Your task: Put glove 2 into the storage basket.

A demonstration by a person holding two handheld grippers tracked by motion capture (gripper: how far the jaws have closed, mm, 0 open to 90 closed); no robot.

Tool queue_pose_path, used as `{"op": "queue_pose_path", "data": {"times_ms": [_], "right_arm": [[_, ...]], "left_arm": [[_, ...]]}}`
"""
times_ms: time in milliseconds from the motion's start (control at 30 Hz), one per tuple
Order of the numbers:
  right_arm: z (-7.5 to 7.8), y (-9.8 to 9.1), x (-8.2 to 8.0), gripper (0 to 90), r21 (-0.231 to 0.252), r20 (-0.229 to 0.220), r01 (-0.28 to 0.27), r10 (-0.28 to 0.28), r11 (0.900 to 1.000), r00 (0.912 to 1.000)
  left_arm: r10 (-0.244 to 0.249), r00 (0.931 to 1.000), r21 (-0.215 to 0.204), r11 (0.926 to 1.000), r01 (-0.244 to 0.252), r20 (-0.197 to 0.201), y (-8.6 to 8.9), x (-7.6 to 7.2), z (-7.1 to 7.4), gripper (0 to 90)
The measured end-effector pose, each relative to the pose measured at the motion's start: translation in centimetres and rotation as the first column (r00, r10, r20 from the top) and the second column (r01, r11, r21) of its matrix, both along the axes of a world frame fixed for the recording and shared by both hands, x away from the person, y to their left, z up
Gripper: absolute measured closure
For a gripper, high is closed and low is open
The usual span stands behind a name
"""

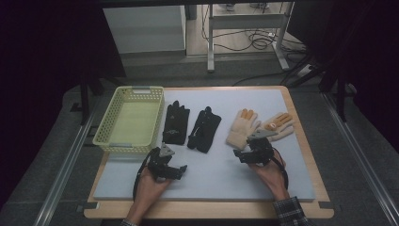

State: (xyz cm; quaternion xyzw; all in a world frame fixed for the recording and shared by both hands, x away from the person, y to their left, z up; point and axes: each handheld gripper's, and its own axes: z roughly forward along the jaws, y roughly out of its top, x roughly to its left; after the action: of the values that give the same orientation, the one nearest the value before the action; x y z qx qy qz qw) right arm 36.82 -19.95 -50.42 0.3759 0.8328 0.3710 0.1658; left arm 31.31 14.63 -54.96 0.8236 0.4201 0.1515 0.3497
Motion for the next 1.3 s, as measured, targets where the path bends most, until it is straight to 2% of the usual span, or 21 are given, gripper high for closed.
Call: {"op": "queue_pose_path", "data": {"times_ms": [33,67,133,367,533,633,833,967,1033,1067,1133,1167,1233,1300], "right_arm": [[0.0,0.0,0.0,29.5,0.0,0.0,0.0,0.0,1.0,1.0],[0.1,0.9,0.5,32.0,-0.007,-0.006,-0.02,0.02,0.9998,0.9998],[0.1,1.3,0.8,33.2,-0.007,-0.009,-0.025,0.025,0.9997,0.9996],[0.4,4.8,3.1,45.2,-0.021,-0.007,-0.062,0.062,0.9978,0.998],[0.7,6.9,4.6,47.1,-0.022,0.001,-0.085,0.085,0.9961,0.9964],[0.6,8.0,5.6,44.3,-0.025,0.003,-0.084,0.084,0.9962,0.9964],[-0.2,10.4,8.2,28.7,-0.044,-0.021,-0.059,0.058,0.9973,0.9981],[-1.0,12.0,9.4,23.2,-0.055,-0.036,-0.047,0.045,0.9974,0.9983],[-1.3,12.5,9.7,20.6,-0.067,-0.038,-0.045,0.043,0.9967,0.9984],[-1.9,13.2,10.2,18.0,-0.111,-0.032,-0.04,0.037,0.993,0.9988],[-2.2,13.5,10.4,17.9,-0.121,-0.037,-0.043,0.039,0.9918,0.9986],[-2.2,13.5,10.5,20.1,-0.111,-0.046,-0.04,0.035,0.993,0.9983],[-2.1,13.3,10.6,38.4,-0.079,-0.095,-0.053,0.045,0.9955,0.9944],[-2.1,13.2,10.1,57.9,-0.086,-0.078,-0.054,0.047,0.9948,0.9959]], "left_arm": [[0.0,1.0,0.0,1.0,0.0,0.0,0.0,0.0,0.0,6.9],[0.0,1.0,0.0,1.0,0.0,0.0,0.0,0.0,0.0,6.9],[0.0,1.0,0.0,1.0,0.0,0.0,0.0,0.0,0.0,6.9],[0.001,1.0,-0.003,1.0,-0.001,0.0,0.0,0.0,0.0,6.9],[0.001,1.0,-0.005,1.0,-0.001,0.002,0.0,0.0,0.0,6.9],[0.001,1.0,-0.001,1.0,-0.001,0.0,0.0,0.0,0.0,6.9],[-0.001,1.0,-0.001,1.0,0.001,0.001,0.0,0.0,0.0,6.9],[0.001,1.0,-0.004,1.0,-0.001,0.001,0.0,0.0,0.0,6.9],[0.001,1.0,-0.005,1.0,-0.001,0.001,0.0,0.0,0.0,6.9],[0.002,1.0,-0.006,1.0,-0.002,0.001,0.0,0.0,0.0,6.9],[0.002,1.0,-0.006,1.0,-0.002,0.001,0.0,0.0,0.0,6.9],[0.002,1.0,-0.005,1.0,-0.002,0.0,0.0,0.0,0.0,6.9],[0.002,1.0,-0.005,1.0,-0.002,0.0,0.0,0.0,0.0,6.9],[0.002,1.0,-0.004,1.0,-0.002,0.0,0.0,0.0,0.0,6.9]]}}
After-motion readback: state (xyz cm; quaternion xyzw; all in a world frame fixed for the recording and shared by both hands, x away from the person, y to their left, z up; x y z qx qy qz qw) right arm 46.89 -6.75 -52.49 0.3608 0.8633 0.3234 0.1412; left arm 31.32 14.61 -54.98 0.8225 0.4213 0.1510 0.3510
